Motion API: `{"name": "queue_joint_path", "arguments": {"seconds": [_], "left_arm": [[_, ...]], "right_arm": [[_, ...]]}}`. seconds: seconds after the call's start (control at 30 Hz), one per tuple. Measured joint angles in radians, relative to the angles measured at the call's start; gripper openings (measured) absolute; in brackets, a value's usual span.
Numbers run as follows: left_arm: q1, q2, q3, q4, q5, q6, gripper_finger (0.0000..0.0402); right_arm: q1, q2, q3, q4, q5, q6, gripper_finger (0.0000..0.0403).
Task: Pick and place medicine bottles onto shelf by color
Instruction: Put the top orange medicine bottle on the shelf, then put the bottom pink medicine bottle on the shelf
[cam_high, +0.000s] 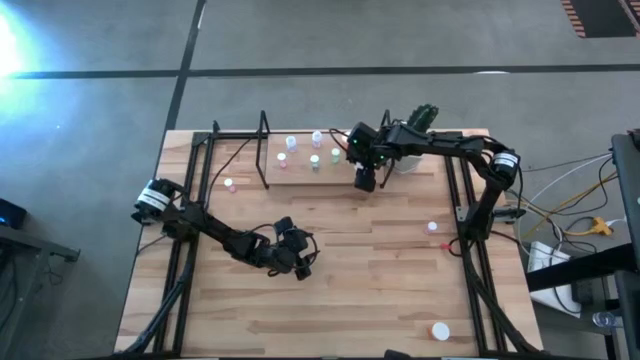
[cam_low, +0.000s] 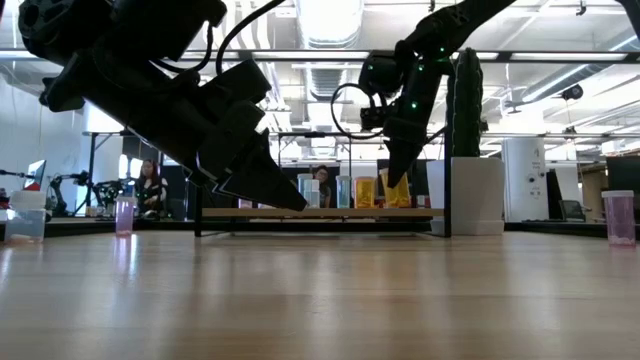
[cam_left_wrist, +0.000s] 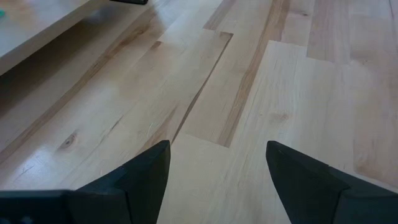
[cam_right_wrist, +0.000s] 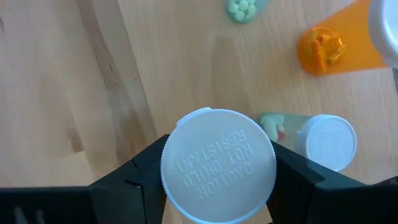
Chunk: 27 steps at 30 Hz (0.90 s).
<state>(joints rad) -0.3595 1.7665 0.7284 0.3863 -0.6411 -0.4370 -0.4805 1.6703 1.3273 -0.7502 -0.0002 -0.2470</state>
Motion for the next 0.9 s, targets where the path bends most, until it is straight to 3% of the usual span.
{"name": "queue_joint_path", "arguments": {"seconds": [0.5,0.9], "left_arm": [[0.0,0.0,0.001,0.003,0.0,0.0,0.0249],[0.0,0.0,0.002,0.002,0.0,0.0,0.0249]], "right_arm": [[0.001,0.0,0.046,-0.035,0.079,0.0,0.0269],[0.076,-0.007,0.235,-0.165,0.08,0.116,0.0257]]}}
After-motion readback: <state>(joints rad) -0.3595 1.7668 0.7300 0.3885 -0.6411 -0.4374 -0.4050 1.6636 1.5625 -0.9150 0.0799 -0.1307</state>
